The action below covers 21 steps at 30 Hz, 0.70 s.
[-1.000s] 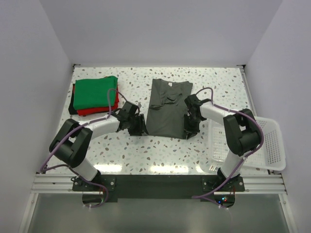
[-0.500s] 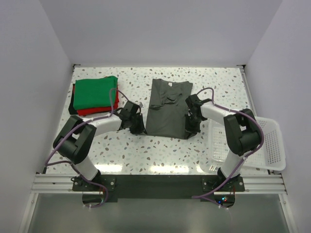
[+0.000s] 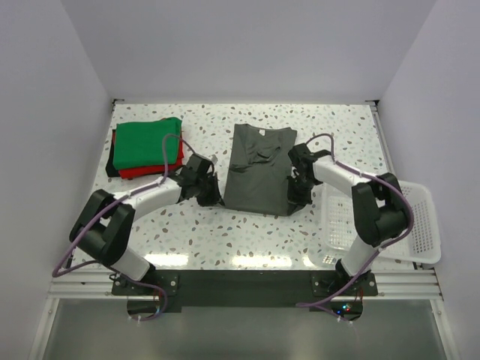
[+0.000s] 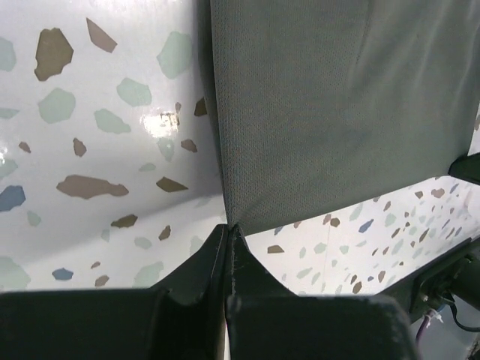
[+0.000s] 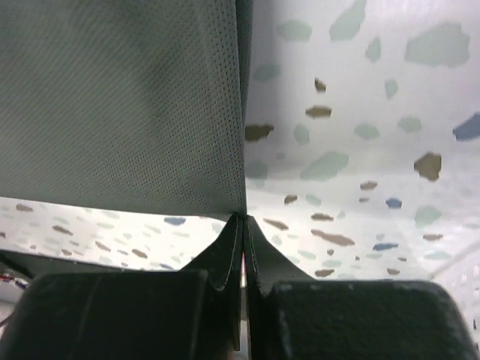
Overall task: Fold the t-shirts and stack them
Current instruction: Fold the tshirt
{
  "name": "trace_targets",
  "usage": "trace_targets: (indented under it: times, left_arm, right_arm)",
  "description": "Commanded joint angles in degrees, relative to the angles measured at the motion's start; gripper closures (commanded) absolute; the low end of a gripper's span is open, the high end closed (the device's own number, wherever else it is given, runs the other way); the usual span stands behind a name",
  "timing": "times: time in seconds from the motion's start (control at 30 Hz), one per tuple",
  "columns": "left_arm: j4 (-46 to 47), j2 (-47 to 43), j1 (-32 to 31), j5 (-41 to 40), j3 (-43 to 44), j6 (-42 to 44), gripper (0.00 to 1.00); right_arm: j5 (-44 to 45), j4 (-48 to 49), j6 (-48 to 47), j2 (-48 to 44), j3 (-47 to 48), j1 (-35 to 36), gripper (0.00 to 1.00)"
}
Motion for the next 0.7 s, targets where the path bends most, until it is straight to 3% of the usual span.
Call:
trace_targets:
  times: [0.0, 0.4, 0.67]
  left_arm:
    - [-4.4, -4.1, -0.2, 0.2, 1.6, -0.1, 1.00]
    - [-23.6, -15.6, -0.5, 4.8, 5.8, 3.4, 1.00]
    - [-26.9, -19.8, -0.5, 7.9, 11.7, 0.6, 1.00]
  right_arm:
    - [-1.1, -6.6, -1.1, -5.2, 1.1, -0.2, 1.00]
    - [-3.2, -21.1, -1.1, -17.7, 2.5, 0.5, 1.00]
    - [-1.7, -27.1, 3.8, -22.7, 10.3, 0.6, 1.00]
